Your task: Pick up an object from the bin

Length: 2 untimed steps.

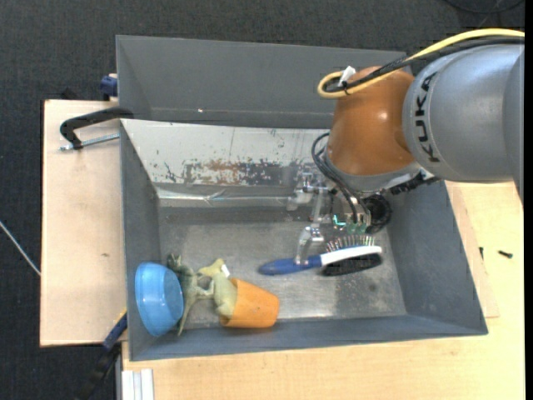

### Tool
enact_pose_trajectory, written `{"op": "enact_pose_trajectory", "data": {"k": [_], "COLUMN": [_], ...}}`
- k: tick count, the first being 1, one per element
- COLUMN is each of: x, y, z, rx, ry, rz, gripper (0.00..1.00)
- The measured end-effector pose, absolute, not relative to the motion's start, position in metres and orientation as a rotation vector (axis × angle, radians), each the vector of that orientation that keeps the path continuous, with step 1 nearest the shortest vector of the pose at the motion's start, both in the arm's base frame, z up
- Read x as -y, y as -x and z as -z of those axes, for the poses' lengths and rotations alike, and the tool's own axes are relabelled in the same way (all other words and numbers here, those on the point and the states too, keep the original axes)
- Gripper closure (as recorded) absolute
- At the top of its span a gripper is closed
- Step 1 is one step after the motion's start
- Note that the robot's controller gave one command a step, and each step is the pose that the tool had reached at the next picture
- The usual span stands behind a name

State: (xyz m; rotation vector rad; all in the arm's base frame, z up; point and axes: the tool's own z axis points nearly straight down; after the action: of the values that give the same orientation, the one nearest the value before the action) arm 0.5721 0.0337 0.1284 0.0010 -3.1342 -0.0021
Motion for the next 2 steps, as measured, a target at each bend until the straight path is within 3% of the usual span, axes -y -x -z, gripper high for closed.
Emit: {"op": "enact_pose_trajectory", "data": {"k": [1, 2], "x": [-0.025, -0.007], "y": [-0.564, -0.537], "z": [-0.169, -0.076], "rx": [3.144, 2.982], "ry": [-0.196, -0.991], "rz": [0.001, 0.002], "gripper": [0.0, 0.0]}}
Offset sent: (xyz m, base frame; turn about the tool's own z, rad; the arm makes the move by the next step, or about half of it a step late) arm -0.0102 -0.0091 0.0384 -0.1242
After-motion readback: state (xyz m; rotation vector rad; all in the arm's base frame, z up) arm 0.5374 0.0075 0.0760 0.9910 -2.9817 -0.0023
